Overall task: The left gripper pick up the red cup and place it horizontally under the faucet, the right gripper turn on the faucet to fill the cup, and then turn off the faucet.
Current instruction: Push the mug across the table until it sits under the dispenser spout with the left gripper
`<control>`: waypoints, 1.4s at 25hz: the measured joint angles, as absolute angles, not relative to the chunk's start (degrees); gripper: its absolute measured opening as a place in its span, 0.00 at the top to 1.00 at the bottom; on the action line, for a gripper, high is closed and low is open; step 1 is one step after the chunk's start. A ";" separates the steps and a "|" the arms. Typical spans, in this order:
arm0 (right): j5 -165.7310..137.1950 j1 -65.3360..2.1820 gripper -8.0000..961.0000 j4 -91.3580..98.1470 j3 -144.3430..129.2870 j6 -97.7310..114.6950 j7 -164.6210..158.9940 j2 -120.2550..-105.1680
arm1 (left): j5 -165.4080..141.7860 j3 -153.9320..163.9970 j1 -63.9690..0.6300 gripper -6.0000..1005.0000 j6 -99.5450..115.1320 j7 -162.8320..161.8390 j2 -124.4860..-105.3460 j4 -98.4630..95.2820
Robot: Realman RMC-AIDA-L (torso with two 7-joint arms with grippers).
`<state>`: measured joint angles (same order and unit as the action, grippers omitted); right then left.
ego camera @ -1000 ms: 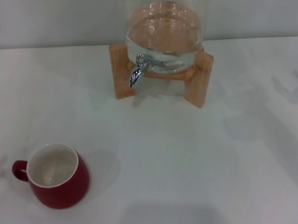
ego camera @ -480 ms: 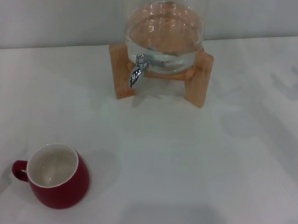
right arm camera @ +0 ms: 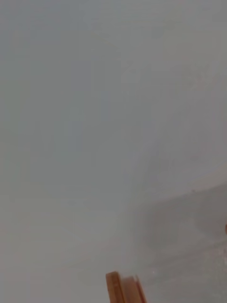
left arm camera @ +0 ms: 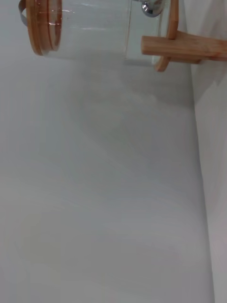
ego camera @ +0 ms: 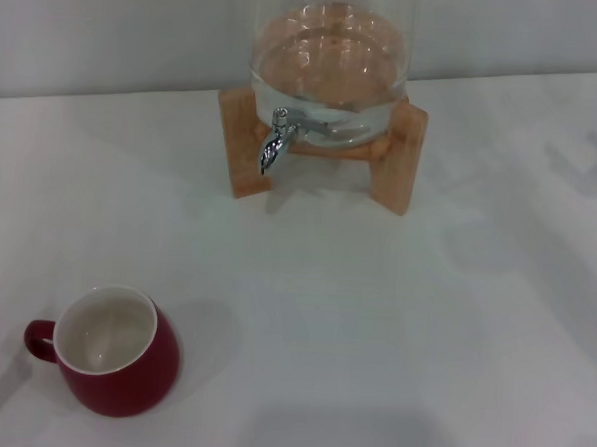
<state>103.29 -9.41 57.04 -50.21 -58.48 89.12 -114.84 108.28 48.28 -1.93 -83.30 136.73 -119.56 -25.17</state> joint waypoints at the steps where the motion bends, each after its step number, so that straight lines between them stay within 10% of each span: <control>1: 103.20 -9.50 0.18 57.04 -50.08 -58.47 89.12 -114.83 | 108.28 48.34 -2.03 0.19 -83.29 136.81 -119.56 -24.95; 35: 103.40 -9.96 0.18 56.34 -49.74 -58.63 89.12 -114.79 | 106.16 49.31 -3.61 0.19 -79.65 140.97 -119.45 -17.96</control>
